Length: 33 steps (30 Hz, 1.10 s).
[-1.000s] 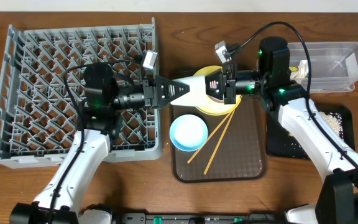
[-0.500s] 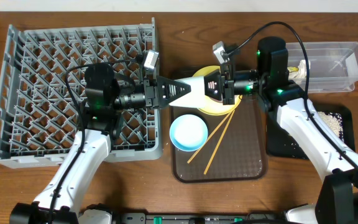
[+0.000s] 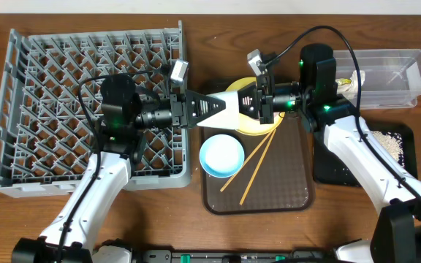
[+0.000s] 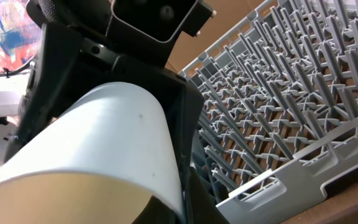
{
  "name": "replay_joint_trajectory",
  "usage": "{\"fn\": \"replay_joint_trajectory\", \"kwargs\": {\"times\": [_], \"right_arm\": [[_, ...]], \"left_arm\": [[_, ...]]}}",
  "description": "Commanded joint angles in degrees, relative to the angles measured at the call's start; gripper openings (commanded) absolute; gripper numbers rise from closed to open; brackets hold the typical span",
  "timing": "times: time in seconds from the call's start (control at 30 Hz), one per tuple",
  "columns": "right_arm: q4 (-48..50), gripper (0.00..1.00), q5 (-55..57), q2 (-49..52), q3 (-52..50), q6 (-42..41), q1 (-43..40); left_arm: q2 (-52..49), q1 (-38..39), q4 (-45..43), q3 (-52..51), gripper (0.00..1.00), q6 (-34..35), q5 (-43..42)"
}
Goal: Sort waste into correct bins and load items into the dishwasher rack
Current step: 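Reach the left gripper to the white bowl and grasp it from the right gripper, then carry the white bowl with the left gripper into the dish rack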
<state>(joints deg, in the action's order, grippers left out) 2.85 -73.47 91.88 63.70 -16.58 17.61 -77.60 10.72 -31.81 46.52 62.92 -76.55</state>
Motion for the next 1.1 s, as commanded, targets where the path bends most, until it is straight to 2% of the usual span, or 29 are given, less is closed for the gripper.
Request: {"fn": "replay_joint_trajectory", "kwargs": {"times": [0.0,0.03,0.07,0.13,0.27,0.43,0.53,0.7,0.8,0.9,0.97,1.07], "right_arm": [[0.2,0.01,2.6,0.1,0.3,0.3,3.6],[0.2,0.01,2.8,0.1,0.3,0.3,3.6],[0.2,0.07,3.0,0.1,0.3,0.3,3.6],[0.2,0.16,3.4,0.1,0.3,0.3,3.6],[0.1,0.25,3.4,0.1,0.3,0.3,3.4],[-1.7,0.26,4.0,0.1,0.3,0.3,2.0],[-4.2,0.28,4.0,0.1,0.3,0.3,0.0],[-7.0,0.29,3.7,0.1,0.3,0.3,-3.8],[-7.0,0.29,2.7,0.1,0.3,0.3,-6.1],[-6.9,0.3,2.7,0.1,0.3,0.3,-7.8],[-6.9,0.3,3.3,0.1,0.3,0.3,-8.8],[-7.6,0.29,4.9,0.1,0.3,0.3,-10.9]], "left_arm": [[0.1,2.4,-0.7,0.8,0.61,1.0,-0.7],[0.1,2.4,-0.7,0.8,0.58,0.8,-0.5],[0.1,2.4,-0.6,0.8,0.54,0.0,-0.3],[0.1,2.4,-0.6,0.8,0.51,-2.0,-0.3],[0.1,2.4,-0.6,0.8,0.45,-5.8,0.3],[0.1,2.2,-0.4,0.7,0.39,-9.8,1.2],[0.1,1.7,-0.4,0.7,0.32,-10.6,1.8],[0.1,-0.8,0.0,0.7,0.3,-12.6,2.8],[0.1,-2.9,3.1,0.7,0.27,-14.5,3.8],[0.1,-5.0,8.1,0.7,0.26,-19.6,5.5],[0.1,-6.3,11.9,0.7,0.25,-23.6,7.5],[0.1,-8.6,19.0,0.7,0.19,-28.7,13.8]]}}
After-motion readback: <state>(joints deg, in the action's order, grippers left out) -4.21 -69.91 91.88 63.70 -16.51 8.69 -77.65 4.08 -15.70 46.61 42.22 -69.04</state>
